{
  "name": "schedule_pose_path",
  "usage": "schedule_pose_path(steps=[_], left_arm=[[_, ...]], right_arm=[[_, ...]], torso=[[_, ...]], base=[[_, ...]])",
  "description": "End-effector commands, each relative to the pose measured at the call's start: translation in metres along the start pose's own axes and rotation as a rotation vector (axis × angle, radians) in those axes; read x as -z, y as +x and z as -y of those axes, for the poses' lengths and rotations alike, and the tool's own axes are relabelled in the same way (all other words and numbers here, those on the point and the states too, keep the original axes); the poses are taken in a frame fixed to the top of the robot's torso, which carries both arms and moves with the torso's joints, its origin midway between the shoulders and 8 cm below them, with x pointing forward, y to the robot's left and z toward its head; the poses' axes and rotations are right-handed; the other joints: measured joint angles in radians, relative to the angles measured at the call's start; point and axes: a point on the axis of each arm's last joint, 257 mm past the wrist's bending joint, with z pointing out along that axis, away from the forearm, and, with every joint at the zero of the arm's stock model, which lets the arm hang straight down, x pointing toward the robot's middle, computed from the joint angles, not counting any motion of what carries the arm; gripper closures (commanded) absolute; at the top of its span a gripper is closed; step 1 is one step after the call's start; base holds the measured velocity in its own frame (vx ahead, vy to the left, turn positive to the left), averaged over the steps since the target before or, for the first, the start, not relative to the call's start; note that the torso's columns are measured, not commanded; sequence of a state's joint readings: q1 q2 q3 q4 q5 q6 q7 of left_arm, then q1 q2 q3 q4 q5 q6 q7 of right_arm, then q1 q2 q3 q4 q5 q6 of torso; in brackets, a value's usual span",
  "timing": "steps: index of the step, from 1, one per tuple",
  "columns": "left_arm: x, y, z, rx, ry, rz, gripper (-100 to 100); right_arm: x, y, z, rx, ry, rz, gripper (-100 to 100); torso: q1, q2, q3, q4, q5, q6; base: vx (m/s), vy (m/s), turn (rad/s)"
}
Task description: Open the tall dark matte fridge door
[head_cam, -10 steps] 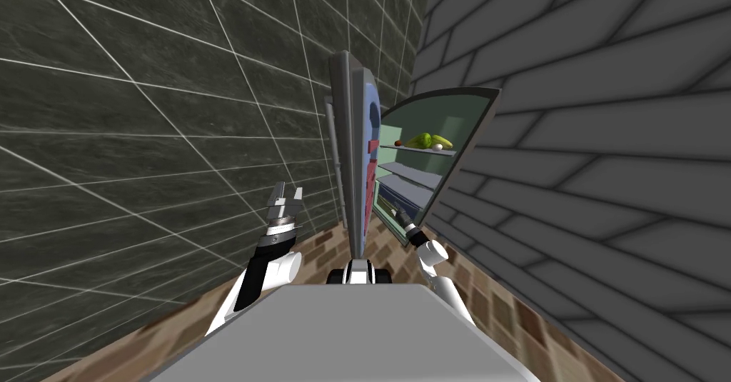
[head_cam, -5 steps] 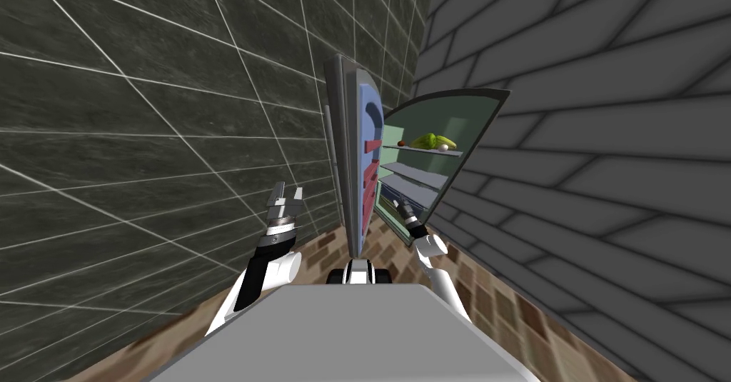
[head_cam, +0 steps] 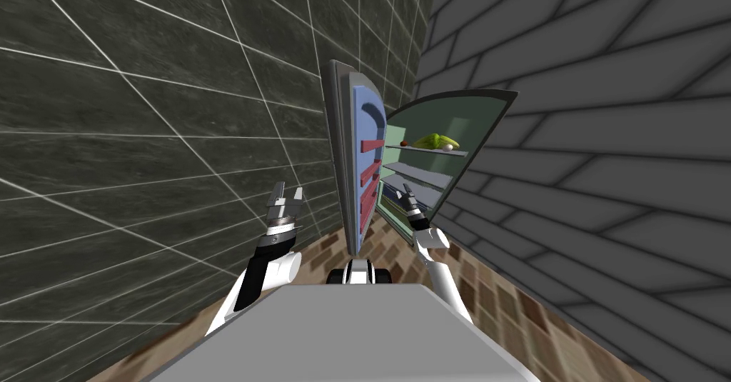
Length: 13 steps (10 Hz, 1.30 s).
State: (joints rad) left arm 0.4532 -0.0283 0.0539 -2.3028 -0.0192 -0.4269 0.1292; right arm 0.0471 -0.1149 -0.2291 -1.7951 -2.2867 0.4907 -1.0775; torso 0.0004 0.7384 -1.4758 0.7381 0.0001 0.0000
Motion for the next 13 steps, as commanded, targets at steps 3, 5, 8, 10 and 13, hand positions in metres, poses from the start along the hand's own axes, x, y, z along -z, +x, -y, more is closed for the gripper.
schedule_pose_path(steps=[3, 5, 8, 10, 13], left_arm=[[0.0, 0.0, 0.0, 0.0, 0.0, 0.0, 0], [0.0, 0.0, 0.0, 0.0, 0.0, 0.0, 0], [0.0, 0.0, 0.0, 0.0, 0.0, 0.0, 0], [0.0, 0.0, 0.0, 0.0, 0.0, 0.0, 0], [0.0, 0.0, 0.0, 0.0, 0.0, 0.0, 0]], right_arm=[[-0.014, 0.014, 0.047, -0.014, 0.09, -0.03, -100], [-0.019, 0.018, 0.069, -0.023, 0.134, -0.043, -100], [-0.024, 0.023, 0.097, -0.037, 0.188, -0.057, -100], [-0.027, 0.026, 0.115, -0.042, 0.223, -0.063, -100], [-0.028, 0.069, 0.091, 0.121, 0.137, -0.167, -100]], torso=[[-0.003, 0.0, 0.0, 0.0, -0.001, 0.0], [0.0, 0.0, 0.0, 0.0, 0.0, 0.0], [-0.001, -0.001, 0.0, 0.0, 0.0, 0.0], [-0.001, 0.0, 0.0, 0.0, 0.0, 0.0], [-0.001, -0.002, -0.001, 0.0, 0.0, 0.0]], base=[[0.009, 0.078, -0.025], [0.011, 0.092, -0.032], [0.007, 0.084, -0.034], [0.005, 0.083, -0.023], [0.018, 0.073, -0.027]])
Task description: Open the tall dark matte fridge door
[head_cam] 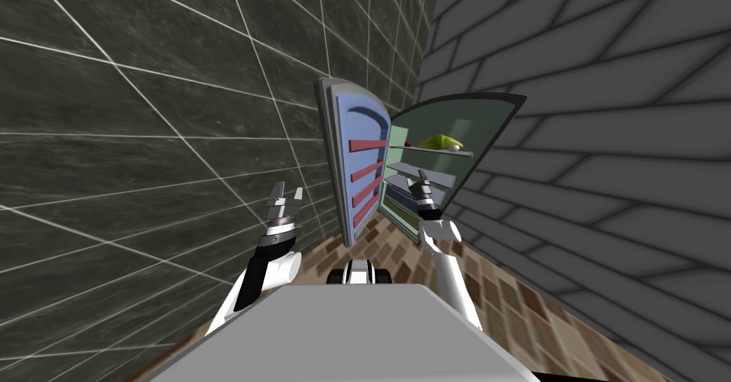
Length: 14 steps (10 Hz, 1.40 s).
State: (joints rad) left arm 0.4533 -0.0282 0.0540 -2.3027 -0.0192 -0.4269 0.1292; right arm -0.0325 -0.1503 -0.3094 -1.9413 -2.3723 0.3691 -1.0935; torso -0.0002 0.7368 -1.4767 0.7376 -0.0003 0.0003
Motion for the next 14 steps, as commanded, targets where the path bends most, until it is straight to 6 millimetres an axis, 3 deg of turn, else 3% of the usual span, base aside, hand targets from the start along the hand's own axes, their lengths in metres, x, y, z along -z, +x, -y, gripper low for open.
schedule_pose_path(steps=[1, 8, 9, 10, 11, 12, 14], left_arm=[[0.0, 0.0, 0.0, 0.0, 0.0, 0.0, 0], [0.0, 0.0, 0.0, 0.0, 0.0, 0.0, 0], [0.0, 0.0, 0.0, 0.0, 0.0, 0.0, 0], [0.0, 0.0, 0.0, 0.0, 0.0, 0.0, 0], [0.0, 0.0, 0.0, 0.0, 0.0, 0.0, 0], [0.0, 0.0, 0.0, 0.0, 0.0, 0.0, 0], [0.0, 0.0, 0.0, 0.0, 0.0, 0.0, 0]], right_arm=[[-0.002, 0.034, -0.019, 0.155, -0.073, -0.091, -100], [-0.001, 0.034, -0.034, 0.54, -0.148, -0.062, -100], [-0.011, 0.049, -0.045, 0.523, -0.18, -0.085, -100], [-0.006, 0.057, -0.056, 0.526, -0.215, -0.105, -100], [-0.006, 0.058, -0.058, 0.52, -0.218, -0.105, -100], [-0.016, 0.07, -0.063, 0.544, -0.238, -0.122, -100], [-0.009, 0.083, -0.078, 0.54, -0.283, -0.153, -100]], torso=[[0.002, 0.0, 0.0, 0.0, 0.001, -0.001], [0.001, 0.001, 0.0, 0.0, 0.001, 0.0], [0.001, 0.001, 0.001, 0.0, 0.0, 0.0], [-0.003, 0.005, 0.003, 0.001, 0.0, -0.001], [-0.004, 0.006, 0.004, 0.002, -0.001, 0.0], [0.0, 0.002, 0.001, 0.001, 0.0, 0.0], [0.0, 0.001, 0.001, 0.0, 0.0, 0.0]], base=[[0.008, 0.057, -0.003], [-0.001, -0.002, 0.001], [-0.091, -0.074, 0.299], [-0.129, -0.107, 0.335], [-0.076, -0.063, 0.077], [-0.119, -0.088, 0.332], [-0.097, -0.065, 0.174]])
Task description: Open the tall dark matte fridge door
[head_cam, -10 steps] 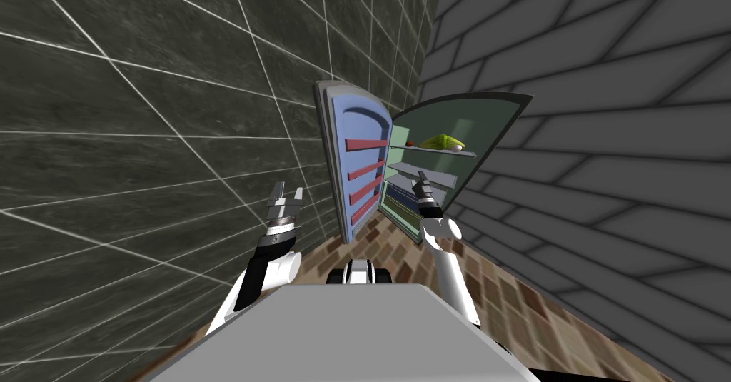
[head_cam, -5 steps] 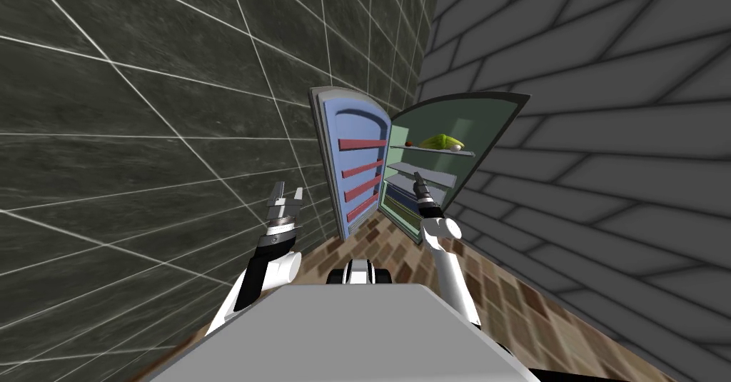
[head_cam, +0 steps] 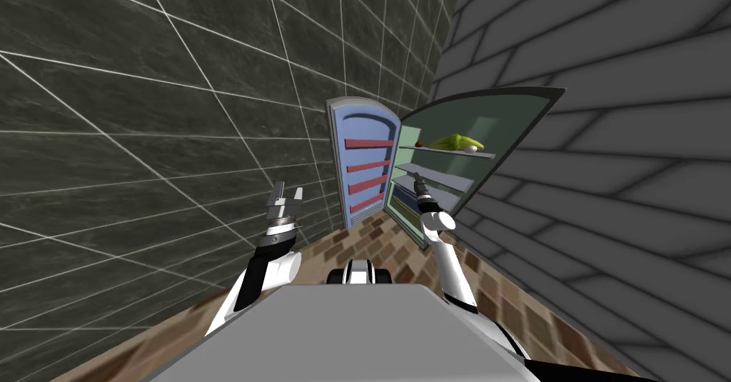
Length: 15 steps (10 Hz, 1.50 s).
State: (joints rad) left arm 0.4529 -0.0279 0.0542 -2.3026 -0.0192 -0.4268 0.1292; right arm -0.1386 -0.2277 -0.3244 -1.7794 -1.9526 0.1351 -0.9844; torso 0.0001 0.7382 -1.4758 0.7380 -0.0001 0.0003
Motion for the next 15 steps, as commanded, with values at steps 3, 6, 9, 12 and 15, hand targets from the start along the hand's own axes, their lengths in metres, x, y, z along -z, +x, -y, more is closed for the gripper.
schedule_pose_path(steps=[3, 6, 9, 12, 15], left_arm=[[0.0, 0.0, 0.0, 0.0, 0.0, 0.0, 0], [0.0, 0.0, 0.0, 0.0, 0.0, 0.0, 0], [0.0, 0.0, 0.0, 0.0, 0.0, 0.0, 0], [0.0, 0.0, 0.0, 0.0, 0.0, 0.0, 0], [0.0, 0.0, 0.0, 0.0, 0.0, 0.0, 0]], right_arm=[[-0.01, 0.019, -0.036, 0.023, -0.091, -0.049, -100], [-0.022, 0.034, -0.043, 0.05, -0.113, -0.083, -100], [-0.031, 0.051, -0.06, 0.075, -0.152, -0.129, -100], [-0.04, 0.076, -0.068, 0.125, -0.175, -0.189, -100], [-0.035, 0.086, -0.081, 0.111, -0.201, -0.233, -100]], torso=[[0.0, -0.001, -0.001, 0.0, 0.0, -0.002], [0.002, -0.002, -0.001, 0.0, 0.001, 0.0], [-0.001, 0.0, 0.0, 0.0, 0.0, 0.001], [0.002, -0.003, -0.001, -0.001, 0.001, 0.001], [0.0, -0.002, -0.001, 0.0, 0.0, 0.001]], base=[[-0.063, -0.046, 0.212], [-0.062, -0.029, 0.109], [-0.114, -0.066, 0.215], [-0.117, -0.045, 0.236], [-0.079, -0.021, 0.104]])
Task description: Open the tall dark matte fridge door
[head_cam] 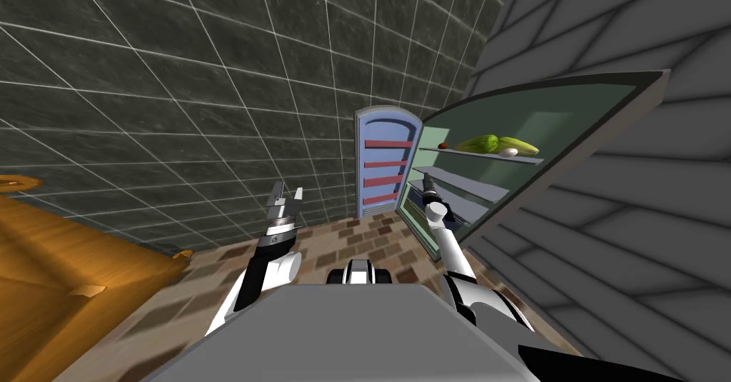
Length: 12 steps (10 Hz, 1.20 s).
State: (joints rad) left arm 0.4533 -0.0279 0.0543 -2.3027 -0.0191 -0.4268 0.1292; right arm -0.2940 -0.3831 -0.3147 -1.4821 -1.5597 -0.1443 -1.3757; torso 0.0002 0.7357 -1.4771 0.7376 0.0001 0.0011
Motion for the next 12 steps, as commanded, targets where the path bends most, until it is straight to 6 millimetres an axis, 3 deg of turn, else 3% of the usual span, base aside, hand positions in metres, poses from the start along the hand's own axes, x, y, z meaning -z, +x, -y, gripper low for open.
schedule_pose_path(steps=[1, 3, 4, 5, 6, 7, 9, 10, 12], left_arm=[[0.0, 0.0, 0.0, 0.0, 0.0, 0.0, 0], [0.0, 0.0, 0.0, 0.0, 0.0, 0.0, 0], [0.0, 0.0, 0.0, 0.0, 0.0, 0.0, 0], [0.0, 0.0, 0.0, 0.0, 0.0, 0.0, 0], [0.0, 0.0, 0.0, 0.0, 0.0, 0.0, 0], [0.0, 0.0, 0.0, 0.0, 0.0, 0.0, 0], [0.0, 0.0, 0.0, 0.0, 0.0, 0.0, 0], [0.0, 0.0, 0.0, 0.0, 0.0, 0.0, 0], [0.0, 0.0, 0.0, 0.0, 0.0, 0.0, 0]], right_arm=[[-0.015, 0.022, 0.003, 0.038, 0.004, -0.062, -100], [-0.013, 0.029, -0.008, 0.049, -0.014, -0.095, -100], [-0.027, 0.047, -0.001, 0.07, -0.001, -0.135, -100], [-0.025, 0.053, -0.01, 0.067, -0.012, -0.162, -100], [-0.024, 0.054, -0.009, 0.067, -0.006, -0.168, -100], [-0.036, 0.074, 0.003, 0.093, 0.016, -0.212, -100], [-0.034, 0.08, -0.004, 0.098, 0.015, -0.239, -100], [-0.044, 0.102, 0.008, 0.121, 0.043, -0.291, -100], [-0.041, 0.105, 0.005, 0.129, 0.05, -0.308, -100]], torso=[[0.0, -0.003, -0.002, -0.001, 0.0, -0.001], [-0.002, 0.005, 0.003, 0.001, 0.0, -0.001], [-0.002, 0.002, 0.001, 0.001, -0.001, 0.0], [-0.001, 0.005, 0.003, 0.001, 0.0, -0.002], [0.0, 0.005, 0.003, 0.001, 0.0, -0.001], [0.001, 0.0, 0.0, 0.0, 0.0, 0.0], [0.0, 0.003, 0.001, 0.0, 0.0, -0.001], [-0.002, 0.0, 0.0, 0.0, -0.001, 0.0], [-0.001, 0.004, 0.002, 0.001, 0.0, -0.001]], base=[[-0.111, -0.012, 0.379], [-0.093, -0.046, 0.175], [-0.149, -0.05, 0.35], [-0.168, -0.048, 0.285], [-0.076, -0.007, 0.017], [-0.123, 0.008, 0.352], [-0.108, -0.013, 0.157], [-0.138, -0.019, 0.352], [-0.112, -0.014, 0.172]])
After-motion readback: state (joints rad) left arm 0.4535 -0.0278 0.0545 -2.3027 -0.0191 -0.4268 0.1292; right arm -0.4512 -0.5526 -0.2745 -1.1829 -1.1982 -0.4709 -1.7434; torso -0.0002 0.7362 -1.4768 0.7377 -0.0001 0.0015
